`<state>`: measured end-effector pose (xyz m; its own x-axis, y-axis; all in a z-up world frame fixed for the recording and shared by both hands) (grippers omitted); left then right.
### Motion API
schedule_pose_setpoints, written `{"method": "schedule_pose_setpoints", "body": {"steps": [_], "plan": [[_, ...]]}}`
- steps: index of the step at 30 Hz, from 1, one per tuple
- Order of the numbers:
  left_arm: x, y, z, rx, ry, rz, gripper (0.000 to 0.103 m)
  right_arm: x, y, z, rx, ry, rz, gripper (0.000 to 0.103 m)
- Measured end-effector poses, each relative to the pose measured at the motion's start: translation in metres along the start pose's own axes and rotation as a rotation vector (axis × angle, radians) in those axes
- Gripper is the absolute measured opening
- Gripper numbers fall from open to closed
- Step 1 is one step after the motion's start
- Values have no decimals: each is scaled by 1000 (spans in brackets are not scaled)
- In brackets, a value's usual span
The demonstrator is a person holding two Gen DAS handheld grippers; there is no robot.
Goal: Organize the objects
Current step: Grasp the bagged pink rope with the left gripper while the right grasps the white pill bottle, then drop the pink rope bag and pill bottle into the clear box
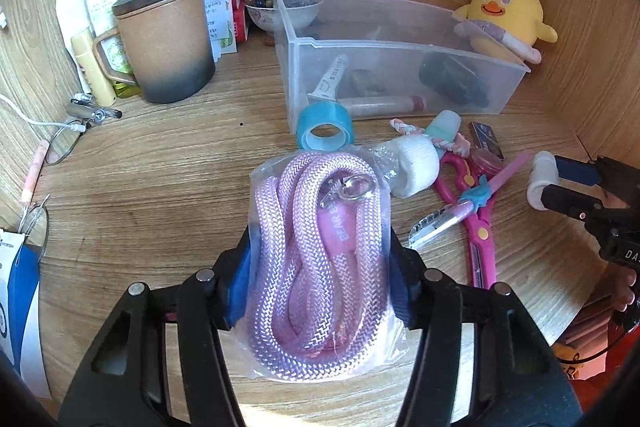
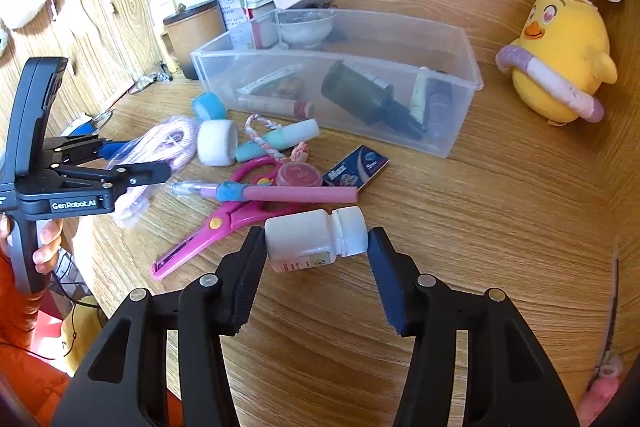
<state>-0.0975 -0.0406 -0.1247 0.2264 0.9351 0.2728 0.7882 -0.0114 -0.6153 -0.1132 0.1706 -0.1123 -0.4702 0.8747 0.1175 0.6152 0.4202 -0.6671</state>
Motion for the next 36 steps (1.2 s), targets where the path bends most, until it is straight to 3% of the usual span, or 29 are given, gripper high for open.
{"method": "schedule_pose_setpoints", "body": {"steps": [10, 22, 29, 36], "plan": [[-2, -28, -26, 100, -13, -7, 55, 19, -38, -25, 110, 32, 51, 48], [23, -101, -51, 235, 28, 77, 55, 37, -83, -19, 157, 13, 176, 48], [35, -137, -32, 231, 31, 109, 55, 49, -116, -13, 194, 67, 183, 48], [30, -160, 4, 159, 40, 99, 55, 56, -129, 14, 156, 112, 164, 48]]}}
Point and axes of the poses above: each gripper's, at about its wrist camera, not at the fingertips, and z roughly the way its jaws point, x to its right, y to its underside, the point moved 10 cm from there along z, roughly the way its jaws point, and after that the axes turned 15 degrees about y, right-handed, at the moved point
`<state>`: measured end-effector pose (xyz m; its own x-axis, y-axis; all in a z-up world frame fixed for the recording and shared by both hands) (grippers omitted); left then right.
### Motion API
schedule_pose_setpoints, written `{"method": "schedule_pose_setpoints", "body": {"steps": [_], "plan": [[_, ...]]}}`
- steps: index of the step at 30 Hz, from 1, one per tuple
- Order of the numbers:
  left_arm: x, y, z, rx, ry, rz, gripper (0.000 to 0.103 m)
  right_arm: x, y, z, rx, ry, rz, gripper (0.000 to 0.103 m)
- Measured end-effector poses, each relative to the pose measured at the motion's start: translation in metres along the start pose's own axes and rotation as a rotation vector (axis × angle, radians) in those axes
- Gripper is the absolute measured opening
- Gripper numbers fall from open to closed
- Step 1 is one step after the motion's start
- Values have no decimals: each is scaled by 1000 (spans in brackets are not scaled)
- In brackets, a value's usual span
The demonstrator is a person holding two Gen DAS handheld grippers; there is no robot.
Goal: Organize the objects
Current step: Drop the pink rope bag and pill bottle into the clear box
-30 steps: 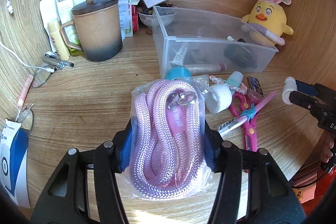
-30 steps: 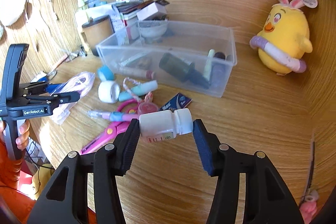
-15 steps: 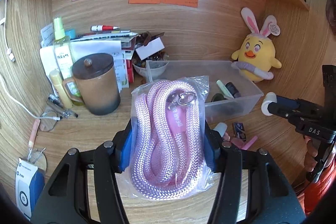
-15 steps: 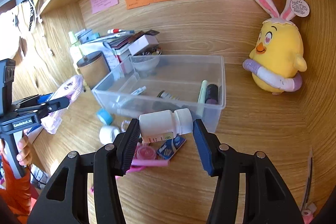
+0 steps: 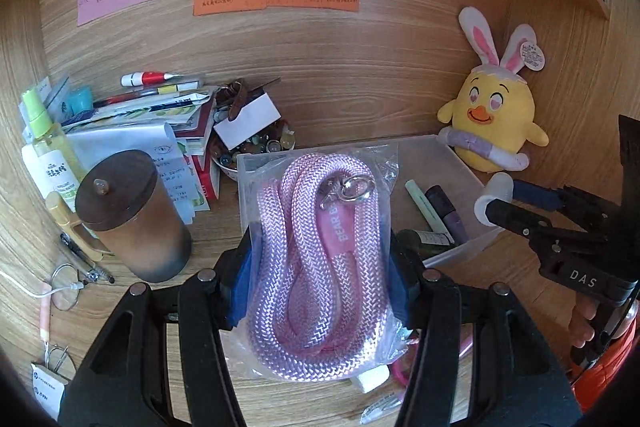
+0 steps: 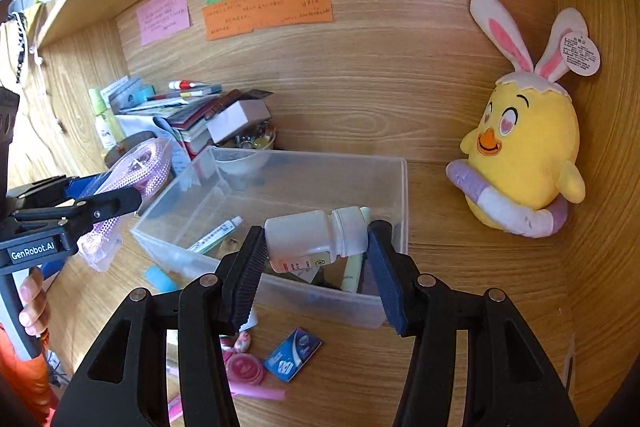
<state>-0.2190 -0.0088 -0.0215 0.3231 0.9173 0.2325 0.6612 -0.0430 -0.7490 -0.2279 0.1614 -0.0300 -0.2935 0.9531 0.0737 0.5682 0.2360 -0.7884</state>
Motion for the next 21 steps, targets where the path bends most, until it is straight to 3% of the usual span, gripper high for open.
{"method": "schedule_pose_setpoints", "body": {"steps": [9, 21], "plan": [[-15, 6, 46, -104, 12, -33, 55, -7, 8, 46, -84, 38, -78, 48], [0, 7, 69, -159, 23, 50, 55, -26, 16, 75, -144, 22, -130, 49]]}}
Point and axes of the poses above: each gripper's, at about its wrist camera, not at the fingertips, and z roughly the way its jaws point, x to its right, y to its underside, the point moved 10 cm from there along z, roughly the way its jaws point, and after that the axes turned 15 degrees about y, right-handed, at the moved point
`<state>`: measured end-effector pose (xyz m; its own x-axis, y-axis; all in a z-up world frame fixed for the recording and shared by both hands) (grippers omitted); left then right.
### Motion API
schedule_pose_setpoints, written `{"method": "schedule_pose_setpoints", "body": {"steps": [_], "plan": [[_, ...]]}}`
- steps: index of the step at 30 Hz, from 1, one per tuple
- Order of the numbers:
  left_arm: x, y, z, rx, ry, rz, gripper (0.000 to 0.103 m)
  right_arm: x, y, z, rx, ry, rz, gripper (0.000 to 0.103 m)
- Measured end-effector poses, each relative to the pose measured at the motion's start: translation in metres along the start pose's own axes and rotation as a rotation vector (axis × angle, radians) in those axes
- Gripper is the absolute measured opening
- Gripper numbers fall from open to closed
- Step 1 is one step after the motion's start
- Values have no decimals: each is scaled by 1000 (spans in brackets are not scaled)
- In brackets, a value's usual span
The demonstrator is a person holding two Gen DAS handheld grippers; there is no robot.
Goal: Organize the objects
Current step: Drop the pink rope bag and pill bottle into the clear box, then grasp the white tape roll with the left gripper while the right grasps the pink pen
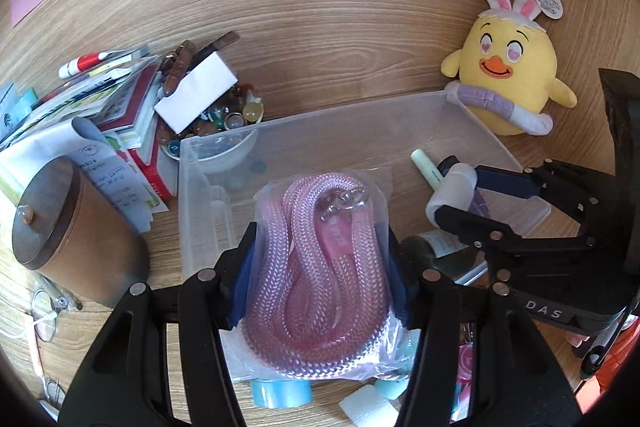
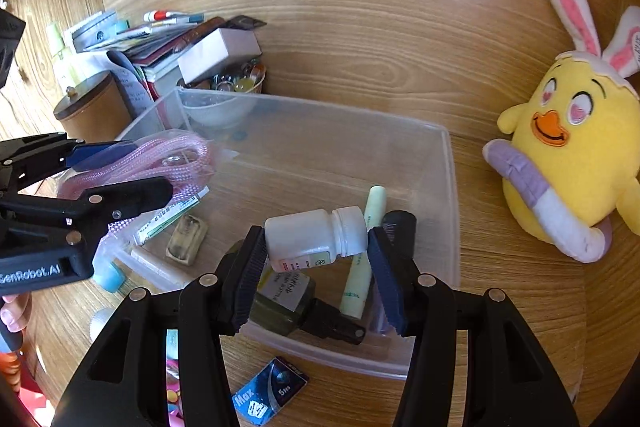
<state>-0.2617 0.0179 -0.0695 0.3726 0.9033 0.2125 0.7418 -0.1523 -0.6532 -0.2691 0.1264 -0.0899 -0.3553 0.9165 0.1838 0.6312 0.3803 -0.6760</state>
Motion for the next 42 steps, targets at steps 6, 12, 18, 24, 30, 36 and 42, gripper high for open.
{"method": "schedule_pose_setpoints", "body": {"steps": [6, 12, 18, 24, 30, 36, 42], "plan": [[9, -1, -5, 6, -3, 24, 56, -3, 1, -7, -1, -8, -14, 49], [17, 1, -31, 58, 2, 25, 69, 2, 5, -30, 38, -20, 2, 56], [21, 18, -57, 91, -24, 36, 83, 3, 16, -60, 77, -51, -2, 63], [17, 54, -68, 63, -95, 48, 85, -5, 38, -81, 100, -70, -29, 67], [1, 96, -63, 1, -104, -13, 85, -17, 69, -83, 72, -87, -58, 68], [6, 121, -54, -21, -21, -70, 85, -40, 103, -75, 31, -104, -137, 68], [25, 118, -41, -24, 51, -73, 83, -60, 107, -74, 40, -128, -221, 67]]}}
Point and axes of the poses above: each gripper's, at about its wrist camera, not at the fingertips, and z roughly the way its jaws point, x to its right, y to its underside, the point moved 10 cm from there along z, roughly the way its jaws point, and after that the axes turned 15 degrees about y, right-handed, at the moved point
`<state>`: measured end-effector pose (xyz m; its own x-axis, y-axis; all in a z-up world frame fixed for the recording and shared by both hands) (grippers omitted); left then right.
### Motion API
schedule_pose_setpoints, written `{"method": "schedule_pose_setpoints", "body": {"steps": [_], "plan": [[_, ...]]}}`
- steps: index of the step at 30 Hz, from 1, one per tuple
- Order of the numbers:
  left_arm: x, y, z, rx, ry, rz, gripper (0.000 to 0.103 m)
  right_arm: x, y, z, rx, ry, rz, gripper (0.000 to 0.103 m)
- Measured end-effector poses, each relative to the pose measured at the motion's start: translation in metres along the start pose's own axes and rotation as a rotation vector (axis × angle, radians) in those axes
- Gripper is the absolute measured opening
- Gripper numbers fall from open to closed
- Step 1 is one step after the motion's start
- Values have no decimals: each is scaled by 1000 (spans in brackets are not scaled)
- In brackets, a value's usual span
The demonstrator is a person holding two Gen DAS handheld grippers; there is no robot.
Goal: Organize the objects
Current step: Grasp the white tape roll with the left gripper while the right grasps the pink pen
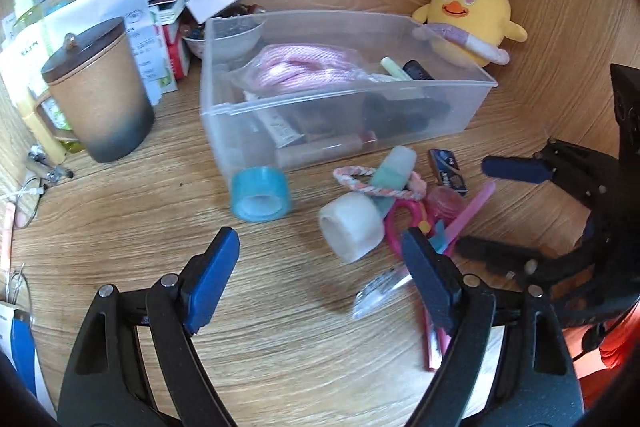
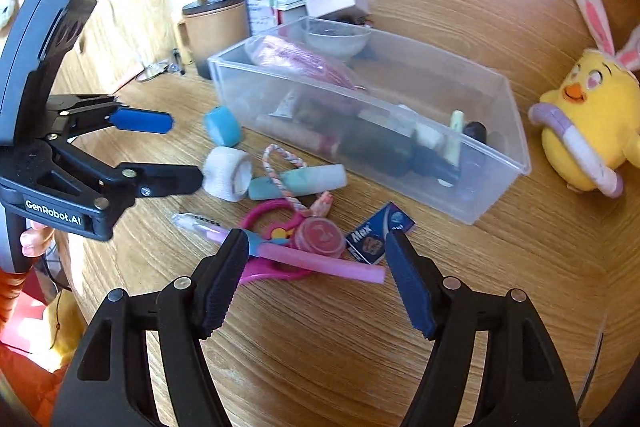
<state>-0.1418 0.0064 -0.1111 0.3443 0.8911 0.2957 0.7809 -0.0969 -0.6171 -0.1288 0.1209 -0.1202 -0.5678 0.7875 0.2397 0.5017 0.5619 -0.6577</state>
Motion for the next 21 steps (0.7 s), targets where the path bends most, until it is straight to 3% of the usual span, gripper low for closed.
{"method": "schedule_pose_setpoints", "body": {"steps": [2, 5, 10, 13, 18, 21], "plan": [[4, -4, 6, -1, 10, 2, 81, -6, 2, 2, -12, -20, -31, 67], [6, -6, 18, -26, 20, -15, 70, -9, 8, 6, -40, -15, -66, 57], [3, 1, 34, -72, 40, -48, 35, -5, 21, 2, -74, -28, -82, 37], [1, 4, 30, -54, 36, -60, 24, -4, 29, -1, -92, -43, -87, 26], [-5, 2, 5, 2, 15, -62, 24, -15, 39, -13, -111, -119, -99, 23], [-6, 4, -12, 32, 0, -55, 24, -21, 37, -18, -90, -106, -122, 23]]}}
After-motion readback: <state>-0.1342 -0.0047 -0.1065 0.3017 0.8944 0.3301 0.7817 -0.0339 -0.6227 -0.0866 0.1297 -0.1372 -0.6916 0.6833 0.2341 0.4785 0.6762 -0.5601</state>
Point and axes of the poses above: each gripper's, at about its wrist camera, not at the fingertips, and z roughly the way its jaws point, x to its right, y to its underside, the point moved 10 cm from there along z, roughly the way its jaws point, and after that the axes turned 15 degrees about y, right-handed, at the moved point
